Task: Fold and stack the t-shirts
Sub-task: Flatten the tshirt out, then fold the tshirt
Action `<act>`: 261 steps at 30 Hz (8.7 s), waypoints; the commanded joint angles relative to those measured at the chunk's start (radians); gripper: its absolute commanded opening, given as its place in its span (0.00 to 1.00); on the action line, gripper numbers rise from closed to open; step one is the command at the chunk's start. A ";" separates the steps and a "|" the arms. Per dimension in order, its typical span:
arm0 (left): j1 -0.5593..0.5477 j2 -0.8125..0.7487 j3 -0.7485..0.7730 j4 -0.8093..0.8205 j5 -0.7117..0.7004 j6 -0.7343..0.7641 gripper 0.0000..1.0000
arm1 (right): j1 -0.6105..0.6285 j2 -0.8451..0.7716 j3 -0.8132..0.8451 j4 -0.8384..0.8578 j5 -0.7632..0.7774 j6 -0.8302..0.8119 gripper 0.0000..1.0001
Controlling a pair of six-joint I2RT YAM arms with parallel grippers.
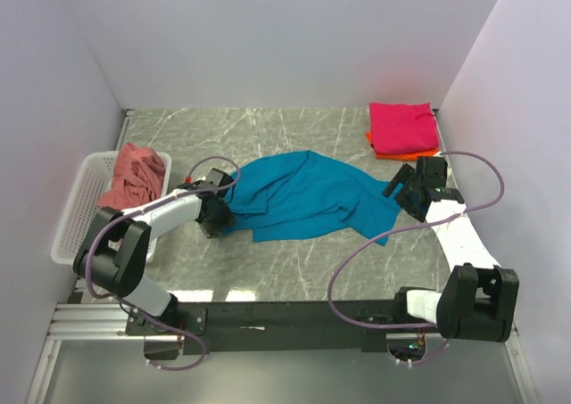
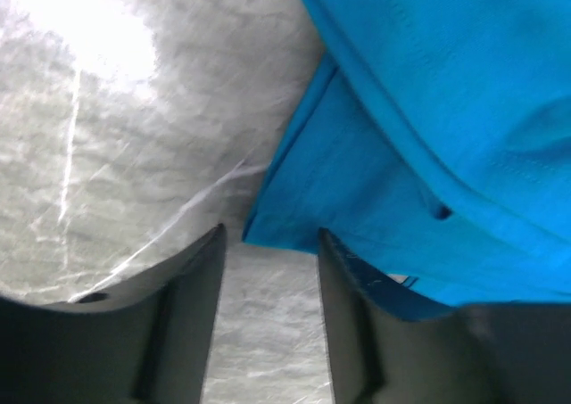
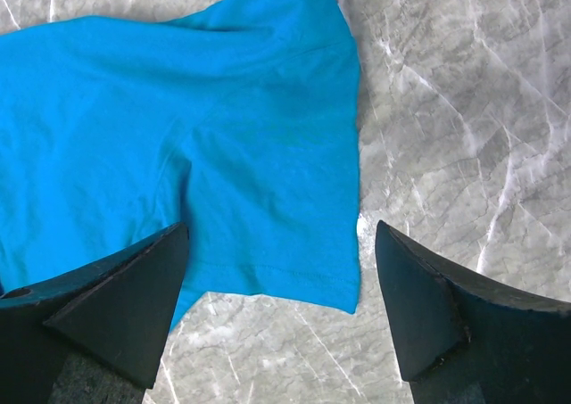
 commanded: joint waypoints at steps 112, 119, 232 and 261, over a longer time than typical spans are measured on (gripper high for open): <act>0.062 -0.203 0.665 0.221 -0.278 0.416 0.01 | 0.208 -0.269 0.574 0.134 0.325 -0.349 0.00; 0.171 0.254 0.715 0.273 -0.259 0.431 0.01 | 0.201 0.130 0.458 0.289 0.196 -0.258 0.00; 0.345 0.526 0.685 0.157 0.045 0.384 0.87 | 0.261 0.658 0.464 -0.033 0.020 0.070 0.82; 0.386 0.452 0.536 0.085 -0.031 0.102 0.87 | 0.118 0.893 0.744 -0.097 -0.046 -0.126 0.81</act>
